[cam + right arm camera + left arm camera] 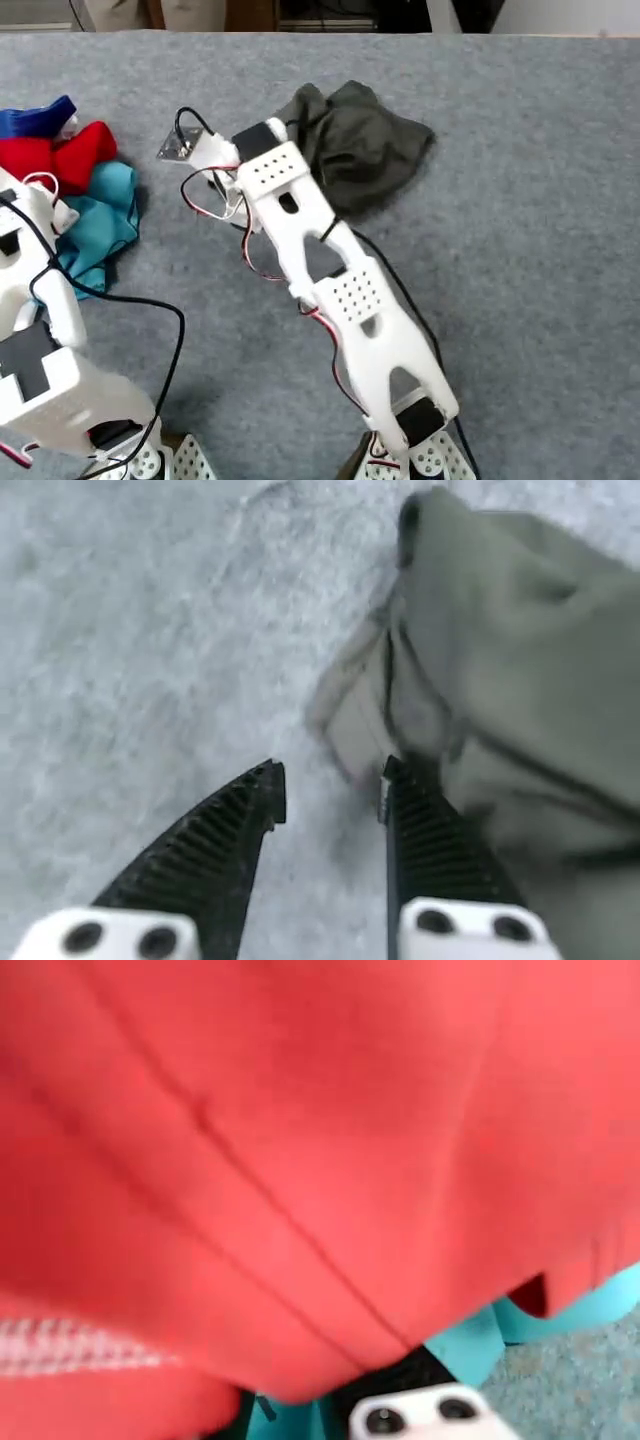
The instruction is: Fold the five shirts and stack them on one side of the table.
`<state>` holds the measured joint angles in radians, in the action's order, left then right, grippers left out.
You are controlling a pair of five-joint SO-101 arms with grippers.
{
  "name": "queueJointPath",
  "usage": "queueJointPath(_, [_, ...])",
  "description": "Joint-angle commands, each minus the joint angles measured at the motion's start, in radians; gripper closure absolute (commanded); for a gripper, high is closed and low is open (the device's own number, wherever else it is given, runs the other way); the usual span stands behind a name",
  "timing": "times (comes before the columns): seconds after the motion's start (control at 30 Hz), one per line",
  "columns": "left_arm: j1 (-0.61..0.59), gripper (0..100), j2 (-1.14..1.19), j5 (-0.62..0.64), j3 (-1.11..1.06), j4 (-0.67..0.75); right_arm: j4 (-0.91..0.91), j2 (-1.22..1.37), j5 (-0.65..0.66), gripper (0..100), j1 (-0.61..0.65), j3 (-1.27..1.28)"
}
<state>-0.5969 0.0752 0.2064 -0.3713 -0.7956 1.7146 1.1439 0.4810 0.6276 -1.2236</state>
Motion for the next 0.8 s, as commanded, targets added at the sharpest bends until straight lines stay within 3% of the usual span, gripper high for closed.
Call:
queueJointPath(0.0, [0.009,98,-0.010,-0.006,-0.003,0.041,-0.005,0.070,0.002,82.5,0.008,-0.107])
queueJointPath(0.2, [0.009,98,-0.010,-0.006,-0.006,0.046,0.002,0.125,0.002,84.3,-0.008,-0.182])
queueJointPath(0.37, [0.011,98,-0.010,-0.006,-0.006,0.046,0.002,0.131,0.000,99.8,-0.010,-0.188])
queueJointPath(0.77, [0.011,98,-0.010,-0.006,-0.008,0.046,0.072,-0.048,-0.092,99.5,-0.084,-0.234])
